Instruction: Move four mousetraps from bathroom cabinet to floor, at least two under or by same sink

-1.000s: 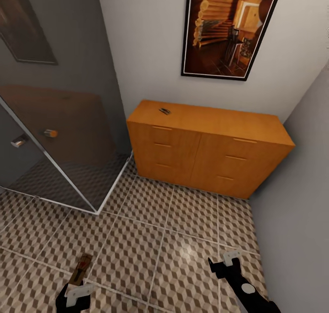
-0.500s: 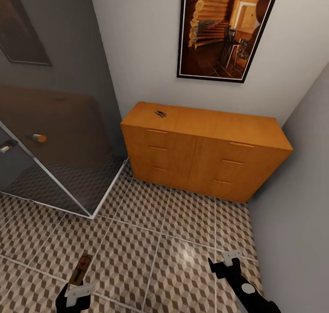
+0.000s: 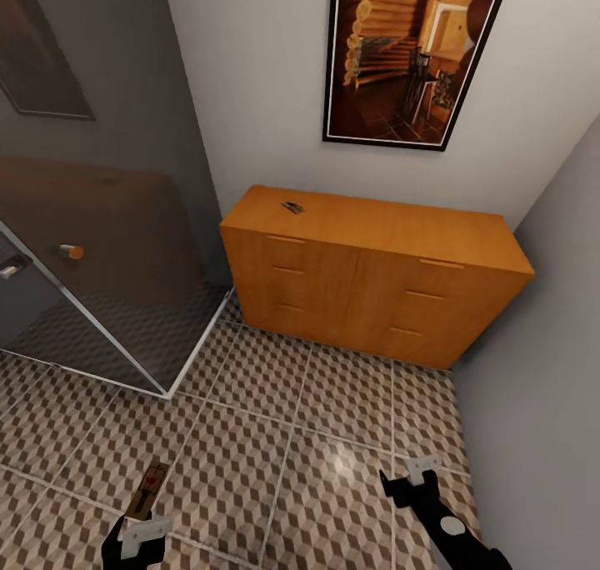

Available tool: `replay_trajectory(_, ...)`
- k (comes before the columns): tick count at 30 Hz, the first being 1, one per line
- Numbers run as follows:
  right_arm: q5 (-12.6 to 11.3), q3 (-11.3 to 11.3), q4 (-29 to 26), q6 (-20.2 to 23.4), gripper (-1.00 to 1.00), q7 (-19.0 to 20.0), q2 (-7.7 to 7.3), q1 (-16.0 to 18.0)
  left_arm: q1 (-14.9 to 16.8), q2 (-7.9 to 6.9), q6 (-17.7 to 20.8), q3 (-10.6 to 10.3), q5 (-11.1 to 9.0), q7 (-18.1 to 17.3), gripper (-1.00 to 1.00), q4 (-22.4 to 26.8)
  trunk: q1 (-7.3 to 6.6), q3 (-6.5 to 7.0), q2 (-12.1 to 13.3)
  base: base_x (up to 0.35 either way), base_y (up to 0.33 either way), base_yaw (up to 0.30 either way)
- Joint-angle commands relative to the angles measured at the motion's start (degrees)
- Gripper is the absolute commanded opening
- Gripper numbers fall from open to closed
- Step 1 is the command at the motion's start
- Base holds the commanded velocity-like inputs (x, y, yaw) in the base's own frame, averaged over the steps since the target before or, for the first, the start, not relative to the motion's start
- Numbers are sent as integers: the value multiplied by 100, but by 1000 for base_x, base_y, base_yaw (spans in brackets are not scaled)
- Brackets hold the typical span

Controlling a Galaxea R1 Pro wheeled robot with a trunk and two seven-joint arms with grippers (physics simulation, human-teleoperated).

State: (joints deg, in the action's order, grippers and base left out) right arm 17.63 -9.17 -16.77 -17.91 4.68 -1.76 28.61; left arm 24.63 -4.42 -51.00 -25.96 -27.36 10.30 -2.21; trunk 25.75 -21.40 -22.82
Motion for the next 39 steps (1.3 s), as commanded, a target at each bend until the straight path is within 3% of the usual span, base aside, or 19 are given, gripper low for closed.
replay_trajectory(1, 28, -48, 8, -14, 100, 43, 4, 4, 7, 3, -18, -50, 4, 60, -100, -16, 3, -8, -10, 0, 0, 0)
replay_trajectory(6, 28, -55, 40, 111, 100, -17, 91, 48, 7, 3, -12, -50, 4, 60, -100, -16, 3, -8, -10, 0, 0, 0)
replay_trajectory(11, 270, -4, -34, 670, 100, -518, 634, 112, 7, 10, 2, -50, 6, 60, -100, -16, 3, -8, -10, 0, 0, 0)
replay_trajectory(13, 492, 73, -152, 1032, 100, -717, 825, 171, 7, 15, 7, -50, 7, 60, -100, -16, 3, -8, -10, 0, 0, 0)
replay_trajectory(15, 702, 150, -411, 1672, 100, -851, 1003, 342, 7, 18, 9, -50, 8, 60, -100, -16, 3, -8, -10, 0, 0, 0)
replay_trajectory(18, 796, 195, -618, 2445, 100, -885, 1103, 601, 7, 20, 7, -50, 9, 60, -100, -16, 3, -8, -10, 0, 0, 0)
replay_trajectory(20, 836, 270, -714, 3201, 100, -892, 1176, 944, 7, 18, 6, -50, 10, 60, -100, -16, 3, -8, -10, 0, 0, 0)
replay_trajectory(25, 859, 572, -769, 4117, 100, -800, 1176, 1640, 7, 14, 7, -50, 11, 60, -100, -16, 3, -8, -10, 0, 0, 0)
replay_trajectory(30, 864, 704, -912, 5085, 100, -258, 1176, 2387, 7, 19, 3, -50, 11, 60, -100, -16, 3, -8, -10, 0, 0, 0)
replay_trajectory(32, 864, 717, -1072, 5349, 100, -95, 1176, 2525, 7, 19, 3, -50, 10, 60, -100, -16, 3, -8, -10, 0, 0, 0)
replay_trajectory(34, 864, 745, -1716, 6021, 100, 225, 1176, 2709, 7, 20, 5, -50, 8, 60, -100, -16, 3, -8, -10, 0, 0, 0)
replay_trajectory(39, 865, 756, -2669, 6899, 100, 391, 1176, 2780, 7, 20, 10, -50, 9, 60, -100, -16, 3, -8, -10, 0, 0, 0)
